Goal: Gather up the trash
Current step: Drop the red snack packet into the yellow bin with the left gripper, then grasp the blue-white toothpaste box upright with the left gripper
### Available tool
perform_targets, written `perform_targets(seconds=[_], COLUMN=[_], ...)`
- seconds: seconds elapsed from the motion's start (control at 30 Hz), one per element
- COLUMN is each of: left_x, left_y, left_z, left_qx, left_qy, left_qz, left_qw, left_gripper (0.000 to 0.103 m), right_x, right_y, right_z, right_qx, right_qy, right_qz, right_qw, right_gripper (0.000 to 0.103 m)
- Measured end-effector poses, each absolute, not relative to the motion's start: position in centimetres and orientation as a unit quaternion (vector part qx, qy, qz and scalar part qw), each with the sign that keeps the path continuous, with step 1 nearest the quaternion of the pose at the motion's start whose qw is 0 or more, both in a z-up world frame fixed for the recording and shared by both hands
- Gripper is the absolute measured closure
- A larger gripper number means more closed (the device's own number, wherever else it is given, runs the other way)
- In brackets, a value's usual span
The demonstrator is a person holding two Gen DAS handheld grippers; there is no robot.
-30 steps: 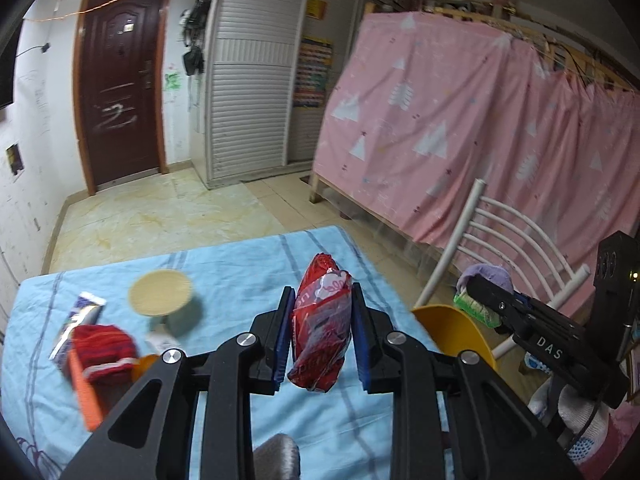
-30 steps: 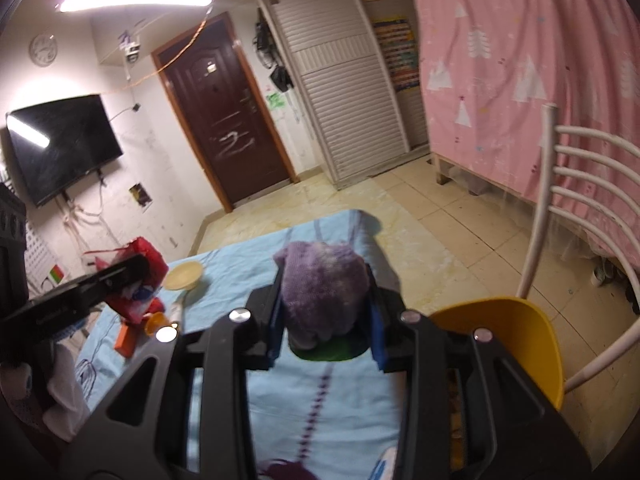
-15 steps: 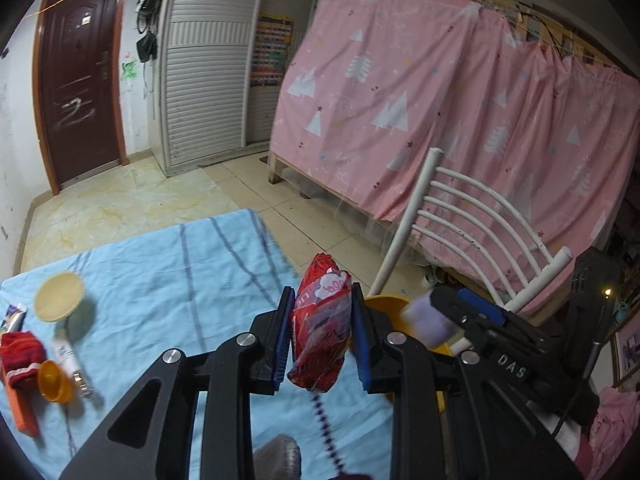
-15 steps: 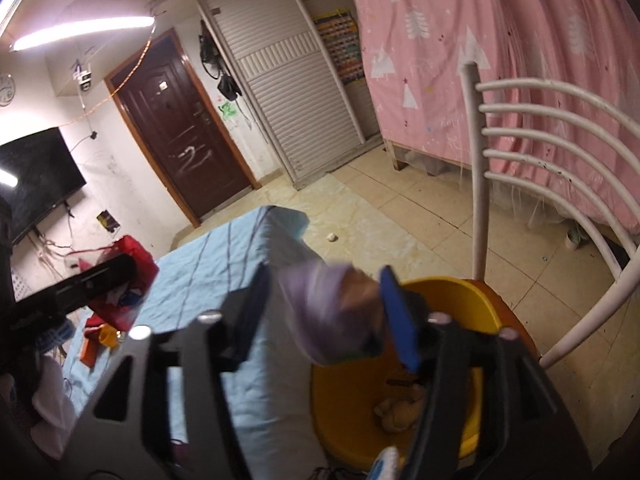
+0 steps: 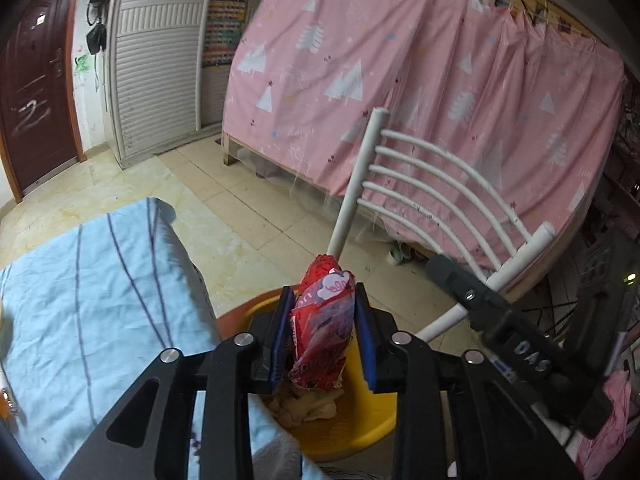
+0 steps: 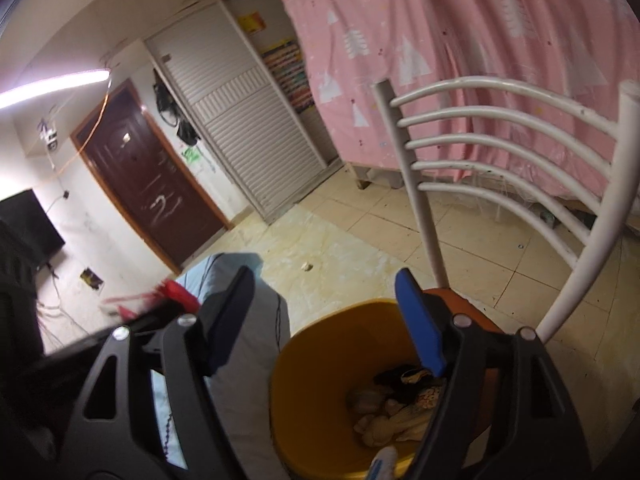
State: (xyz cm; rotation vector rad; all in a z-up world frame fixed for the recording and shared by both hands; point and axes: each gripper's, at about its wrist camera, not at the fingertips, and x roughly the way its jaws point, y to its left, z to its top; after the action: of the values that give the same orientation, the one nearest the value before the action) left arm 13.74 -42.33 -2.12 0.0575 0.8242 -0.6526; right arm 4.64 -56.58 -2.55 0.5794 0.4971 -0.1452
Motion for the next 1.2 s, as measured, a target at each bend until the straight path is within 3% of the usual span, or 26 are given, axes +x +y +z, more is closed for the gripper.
perform_targets(seconds=[0.07, 0.17, 0.47, 1.2], left_x=[13.8, 13.9, 14.1, 15.6], left_y=[-42.9, -42.8, -39.4, -22.2], left_z=[-2.7, -2.9, -1.6, 2.3], left_qx=[0.031, 0.029, 0.005, -0.047], left_qy=[0.399, 0.399, 0.394, 0.350], left_qz=[-0.312, -0.309, -0.292, -0.181], left_qw=[0.861, 0.863, 0.872, 0.918], left_gripper=[0.058, 0.045, 0.041, 0.039], right_x=[4.6, 4.8, 5.2, 8.7], right_y=[-56.6, -56.6, -55.1, -44.7], right_z=[-2.5, -2.6, -2.7, -1.1], right_qx=[0.283, 0.284, 0.271, 0.214], right_qy=[0.242, 0.243, 0.251, 0.286], right_qz=[-0.070, -0.070, -0.061, 0.012], right_qw=[0.925, 0.925, 0.927, 0.934], right_gripper=[0.031, 0.031, 0.028, 0.021])
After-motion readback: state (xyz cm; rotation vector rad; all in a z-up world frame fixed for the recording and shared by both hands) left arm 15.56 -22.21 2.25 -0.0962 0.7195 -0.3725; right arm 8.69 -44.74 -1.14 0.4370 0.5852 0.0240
